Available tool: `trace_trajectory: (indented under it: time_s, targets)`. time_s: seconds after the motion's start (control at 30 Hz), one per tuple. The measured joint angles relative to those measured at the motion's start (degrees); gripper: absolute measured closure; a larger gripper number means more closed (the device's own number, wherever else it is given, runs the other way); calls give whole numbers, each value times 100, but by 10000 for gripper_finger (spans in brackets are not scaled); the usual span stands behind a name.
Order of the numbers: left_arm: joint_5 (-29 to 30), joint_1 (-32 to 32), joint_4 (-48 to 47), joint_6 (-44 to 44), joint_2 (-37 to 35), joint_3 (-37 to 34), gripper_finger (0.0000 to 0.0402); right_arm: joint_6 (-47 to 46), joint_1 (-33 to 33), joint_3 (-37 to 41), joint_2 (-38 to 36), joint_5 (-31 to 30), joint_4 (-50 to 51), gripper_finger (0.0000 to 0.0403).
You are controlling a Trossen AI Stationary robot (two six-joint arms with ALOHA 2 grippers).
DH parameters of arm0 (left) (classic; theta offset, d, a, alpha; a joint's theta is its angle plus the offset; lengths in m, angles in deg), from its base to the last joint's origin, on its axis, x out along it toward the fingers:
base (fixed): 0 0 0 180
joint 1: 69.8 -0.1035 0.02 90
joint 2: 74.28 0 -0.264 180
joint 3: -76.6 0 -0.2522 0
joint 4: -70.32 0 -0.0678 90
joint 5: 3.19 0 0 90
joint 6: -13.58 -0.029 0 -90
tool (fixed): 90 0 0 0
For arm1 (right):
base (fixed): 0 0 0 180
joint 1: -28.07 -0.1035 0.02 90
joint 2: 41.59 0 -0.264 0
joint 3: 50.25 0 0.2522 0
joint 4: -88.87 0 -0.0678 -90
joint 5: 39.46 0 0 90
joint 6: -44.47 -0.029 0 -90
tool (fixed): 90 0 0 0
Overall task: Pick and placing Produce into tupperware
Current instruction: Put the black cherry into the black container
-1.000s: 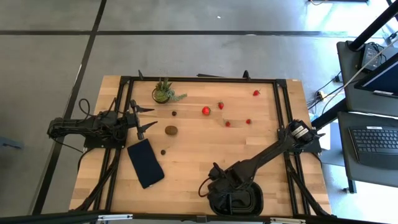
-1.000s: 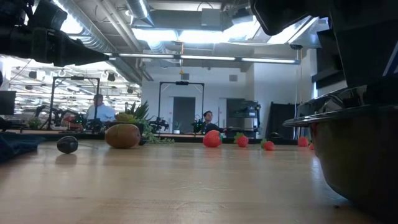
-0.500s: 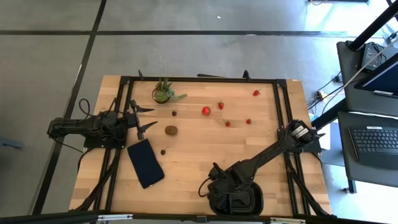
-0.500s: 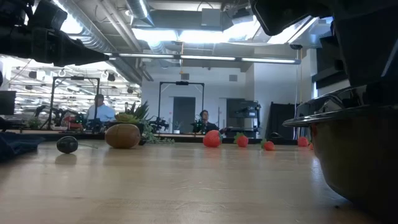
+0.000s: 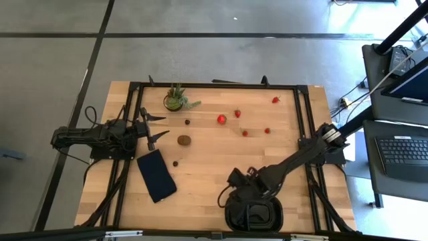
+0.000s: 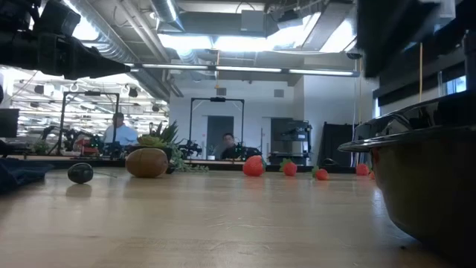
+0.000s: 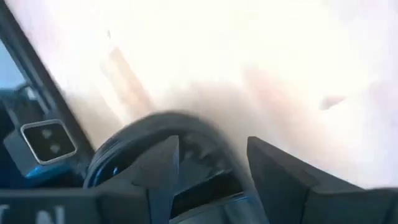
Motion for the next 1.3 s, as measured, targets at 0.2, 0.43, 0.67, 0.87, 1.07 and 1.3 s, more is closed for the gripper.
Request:
trace_trajectory:
  time_s: [0.2,0.43,0.67,0.87,1.07,1.3]
  targets:
    - [0,2,13,1,0,-1,137,1154,244,0,-354,-922,170,210]
    - [0,2,24,2,0,-1,137,2599,902,0,-411,-1170,350,210]
    - [0,1,23,2,2,-1,137,3630,1381,69,-620,-1191,442,210]
    - [0,2,7,2,0,-1,137,4111,1714,1348,-1547,-1162,-705,210]
    - [0,-2,7,4,0,0,133,4660,2124,3415,-3007,-658,-2981,210]
    - [-24,0,5,196,0,-1,85,5602,2795,5306,-4111,-529,-5014,210]
